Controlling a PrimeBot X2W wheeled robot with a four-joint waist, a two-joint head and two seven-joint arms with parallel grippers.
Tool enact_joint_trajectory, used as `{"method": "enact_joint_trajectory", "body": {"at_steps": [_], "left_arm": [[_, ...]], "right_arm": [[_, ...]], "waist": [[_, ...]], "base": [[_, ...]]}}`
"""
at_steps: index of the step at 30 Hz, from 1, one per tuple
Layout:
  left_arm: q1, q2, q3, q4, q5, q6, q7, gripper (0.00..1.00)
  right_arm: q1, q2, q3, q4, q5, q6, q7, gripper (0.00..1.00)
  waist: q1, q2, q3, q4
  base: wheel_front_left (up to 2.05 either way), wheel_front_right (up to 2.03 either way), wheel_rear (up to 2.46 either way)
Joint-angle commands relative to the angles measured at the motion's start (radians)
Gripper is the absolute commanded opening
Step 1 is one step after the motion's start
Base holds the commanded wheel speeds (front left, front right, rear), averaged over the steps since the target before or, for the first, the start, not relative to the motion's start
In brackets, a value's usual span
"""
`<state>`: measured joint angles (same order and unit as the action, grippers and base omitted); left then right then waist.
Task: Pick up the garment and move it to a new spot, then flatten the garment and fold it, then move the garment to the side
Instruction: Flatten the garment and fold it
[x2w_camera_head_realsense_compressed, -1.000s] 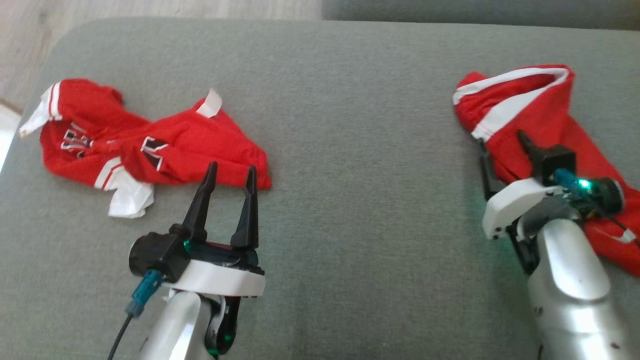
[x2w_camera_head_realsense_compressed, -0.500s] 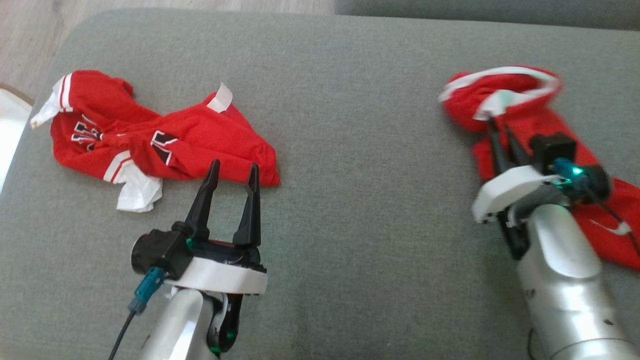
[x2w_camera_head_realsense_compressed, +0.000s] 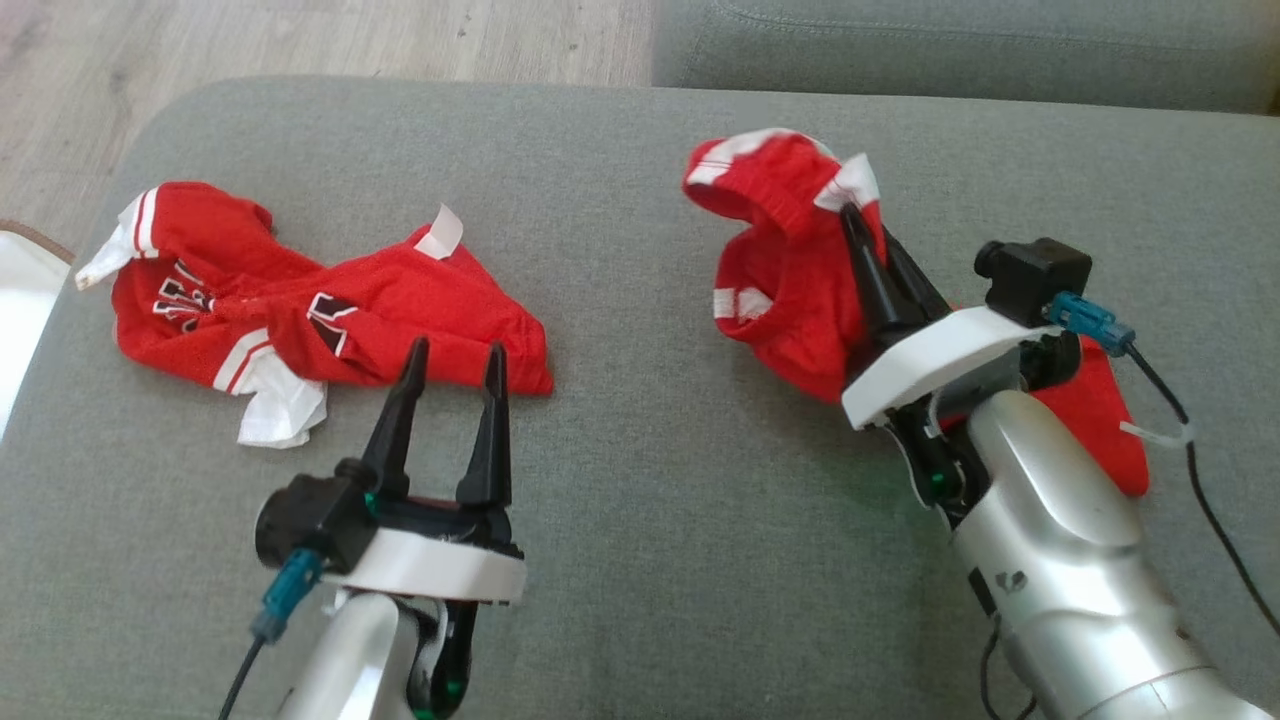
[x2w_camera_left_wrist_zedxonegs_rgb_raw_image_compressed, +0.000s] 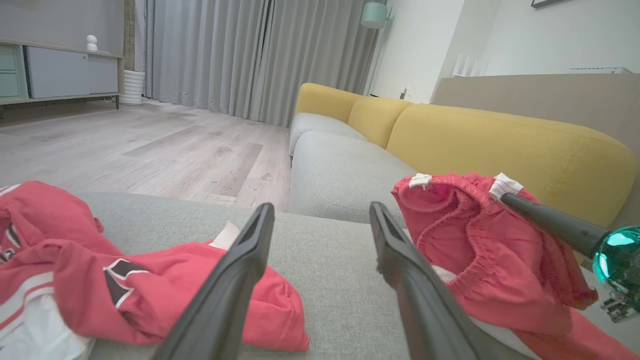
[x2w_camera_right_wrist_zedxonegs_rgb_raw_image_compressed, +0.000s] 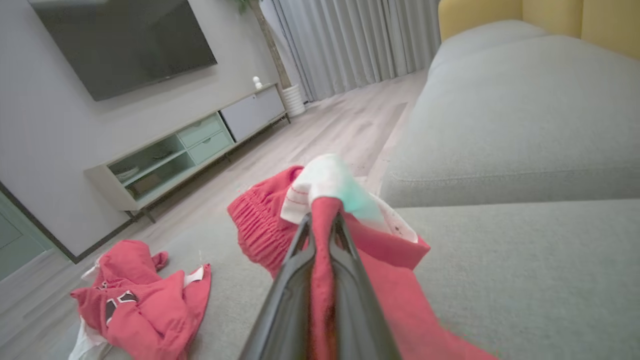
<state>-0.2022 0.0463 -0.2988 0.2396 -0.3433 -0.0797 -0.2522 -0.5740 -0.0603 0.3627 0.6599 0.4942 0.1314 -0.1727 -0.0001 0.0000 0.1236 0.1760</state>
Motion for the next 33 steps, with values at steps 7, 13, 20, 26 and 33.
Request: {"method": "enact_joint_trajectory", "body": {"at_steps": [7, 13, 20, 26, 33], "left_arm": [[-0.013, 0.004, 0.031, -0.031, 0.013, -0.005, -0.01, 1.0], [-0.014, 0.004, 0.032, -0.034, 0.015, -0.005, -0.01, 1.0], [-0.014, 0.004, 0.048, -0.032, 0.021, -0.003, -0.01, 1.0], [-0.003, 0.004, 0.063, -0.044, 0.024, -0.002, -0.01, 1.0], [0.016, 0.004, 0.075, -0.058, 0.028, 0.001, -0.01, 1.0]], "right_arm": [[-0.075, 0.01, -0.055, 0.158, 0.009, -0.001, 0.017, 1.0], [-0.13, 0.01, -0.194, 0.338, -0.1, -0.001, -0.048, 1.0], [-0.148, 0.01, -0.289, 0.374, -0.246, -0.001, -0.086, 1.0], [-0.073, 0.01, -0.341, 0.221, -0.346, -0.001, -0.089, 1.0], [0.096, 0.01, -0.291, -0.004, -0.317, -0.001, -0.089, 1.0]], "waist": [[0.0001, 0.0, 0.011, 0.013], [0.0001, 0.0, 0.026, 0.014], [0.0001, 0.0, 0.013, -0.018], [0.0001, 0.0, -0.022, -0.056], [0.0001, 0.0, -0.054, -0.099]], "base": [[0.0, 0.0, 0.0], [0.0, 0.0, 0.0], [0.0, 0.0, 0.0], [0.0, 0.0, 0.0], [0.0, 0.0, 0.0]]}}
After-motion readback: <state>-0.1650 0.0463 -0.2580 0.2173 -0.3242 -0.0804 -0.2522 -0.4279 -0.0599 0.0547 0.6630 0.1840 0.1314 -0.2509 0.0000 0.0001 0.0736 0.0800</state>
